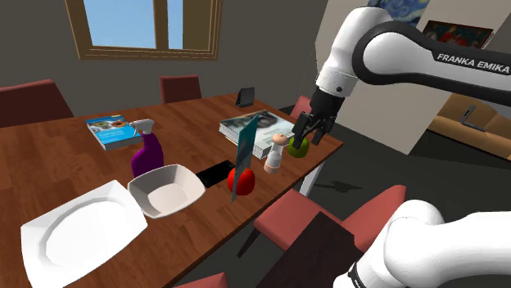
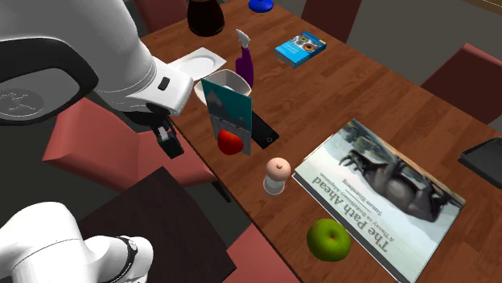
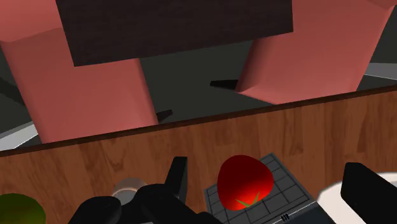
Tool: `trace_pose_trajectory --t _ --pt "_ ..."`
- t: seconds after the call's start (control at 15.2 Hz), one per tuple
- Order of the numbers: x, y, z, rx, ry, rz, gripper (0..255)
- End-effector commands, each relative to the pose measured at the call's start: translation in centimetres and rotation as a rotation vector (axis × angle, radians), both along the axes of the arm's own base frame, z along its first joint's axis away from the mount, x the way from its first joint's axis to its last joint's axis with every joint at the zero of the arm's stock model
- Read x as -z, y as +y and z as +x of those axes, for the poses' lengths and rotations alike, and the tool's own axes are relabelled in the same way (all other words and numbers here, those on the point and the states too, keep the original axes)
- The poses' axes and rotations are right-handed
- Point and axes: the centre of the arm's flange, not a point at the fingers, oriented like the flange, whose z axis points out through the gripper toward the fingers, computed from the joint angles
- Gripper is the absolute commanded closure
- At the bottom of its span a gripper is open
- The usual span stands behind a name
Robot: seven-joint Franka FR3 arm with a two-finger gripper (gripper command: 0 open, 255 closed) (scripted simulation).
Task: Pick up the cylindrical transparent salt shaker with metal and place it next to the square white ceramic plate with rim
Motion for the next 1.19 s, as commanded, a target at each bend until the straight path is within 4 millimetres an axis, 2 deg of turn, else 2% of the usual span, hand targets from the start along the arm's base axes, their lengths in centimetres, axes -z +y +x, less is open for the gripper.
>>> trace_pose_trajectory --t 0.0,1.12 --pt "0.0 0.0 0.0 0.0 0.0 0.0 0" --pt "8.2 -14.3 15.4 -0.102 0.091 -0.084 0"
